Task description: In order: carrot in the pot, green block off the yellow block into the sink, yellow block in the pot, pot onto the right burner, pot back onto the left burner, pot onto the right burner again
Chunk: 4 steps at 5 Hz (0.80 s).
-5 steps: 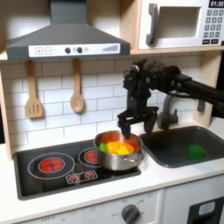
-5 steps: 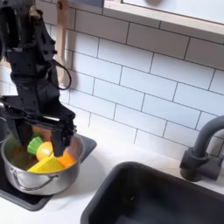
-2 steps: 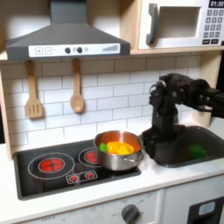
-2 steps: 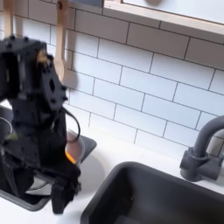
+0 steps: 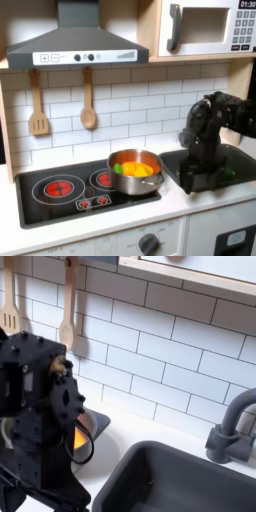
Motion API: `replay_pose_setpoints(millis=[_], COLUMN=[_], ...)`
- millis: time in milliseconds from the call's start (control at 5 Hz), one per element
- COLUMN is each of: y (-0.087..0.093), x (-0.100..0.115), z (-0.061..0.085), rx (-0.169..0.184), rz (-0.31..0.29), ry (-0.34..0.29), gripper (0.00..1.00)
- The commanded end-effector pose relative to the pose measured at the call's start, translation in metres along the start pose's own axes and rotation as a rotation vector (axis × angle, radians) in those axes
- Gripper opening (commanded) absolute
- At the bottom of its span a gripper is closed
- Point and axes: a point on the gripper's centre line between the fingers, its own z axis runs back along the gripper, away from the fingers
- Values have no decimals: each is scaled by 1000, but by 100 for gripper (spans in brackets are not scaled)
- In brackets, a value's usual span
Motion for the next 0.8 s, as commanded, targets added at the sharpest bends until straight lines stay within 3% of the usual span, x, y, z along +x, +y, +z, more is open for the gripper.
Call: replay_pose_setpoints(millis=[0, 600], y=[2, 2], x=[-6, -6], z=[1, 1], rx=[45, 45], rz=[82, 88], ry=[2, 2], gripper=[100, 100])
